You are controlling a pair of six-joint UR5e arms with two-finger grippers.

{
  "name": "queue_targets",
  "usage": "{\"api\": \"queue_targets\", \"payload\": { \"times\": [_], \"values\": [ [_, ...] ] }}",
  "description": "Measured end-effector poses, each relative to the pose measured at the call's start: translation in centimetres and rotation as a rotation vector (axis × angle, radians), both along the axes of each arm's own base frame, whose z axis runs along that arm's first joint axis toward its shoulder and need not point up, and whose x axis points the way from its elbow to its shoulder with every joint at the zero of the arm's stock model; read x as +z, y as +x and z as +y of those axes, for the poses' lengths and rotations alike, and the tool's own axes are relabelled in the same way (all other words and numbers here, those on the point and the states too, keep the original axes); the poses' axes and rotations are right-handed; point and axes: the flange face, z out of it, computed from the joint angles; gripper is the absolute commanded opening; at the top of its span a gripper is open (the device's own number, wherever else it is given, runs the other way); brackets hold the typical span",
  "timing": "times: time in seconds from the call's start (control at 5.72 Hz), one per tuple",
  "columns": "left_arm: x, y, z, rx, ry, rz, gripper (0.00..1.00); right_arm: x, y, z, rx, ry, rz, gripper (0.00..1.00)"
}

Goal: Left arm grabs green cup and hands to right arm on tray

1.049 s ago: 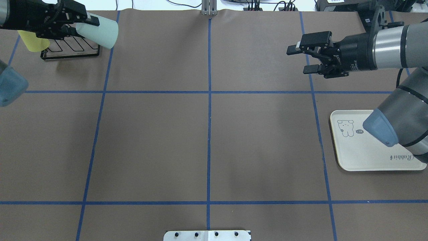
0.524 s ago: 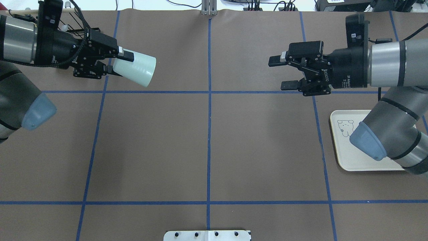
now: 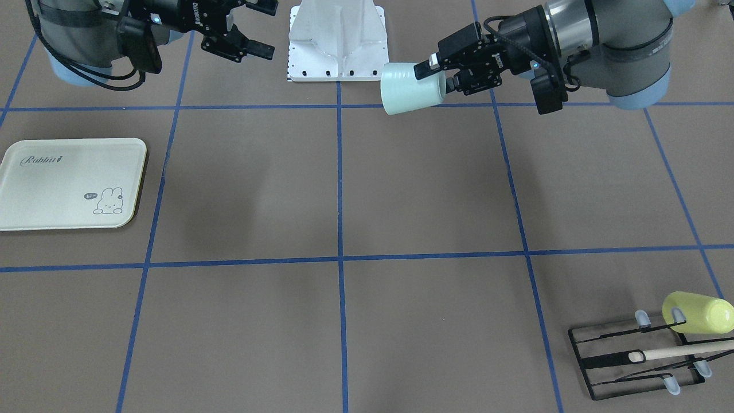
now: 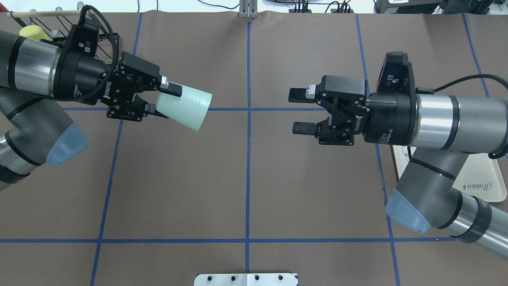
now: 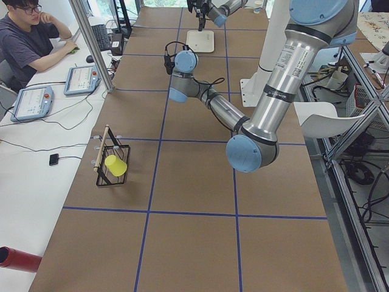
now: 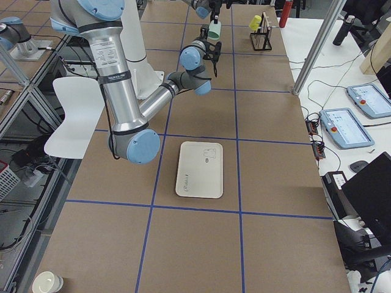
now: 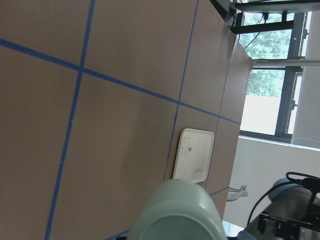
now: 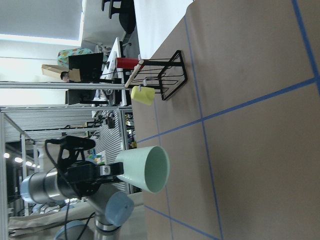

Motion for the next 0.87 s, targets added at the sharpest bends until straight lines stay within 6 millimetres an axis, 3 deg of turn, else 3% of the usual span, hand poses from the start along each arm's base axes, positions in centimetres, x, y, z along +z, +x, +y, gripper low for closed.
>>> {"api": "queue_targets", "payload": {
  "times": [0.35, 0.87],
  "values": [
    [-3.7, -0.4, 0.5, 0.041, -0.059, 0.101, 0.18, -0.6, -2.4, 3.0, 0.017, -0.035, -0.128, 1.0],
    [-4.9, -0.1, 2.5, 0.104, -0.053, 0.186, 0.18, -2.0, -3.6, 4.5, 0.043, -0.067, -0.241, 0.99]
  ]
}}
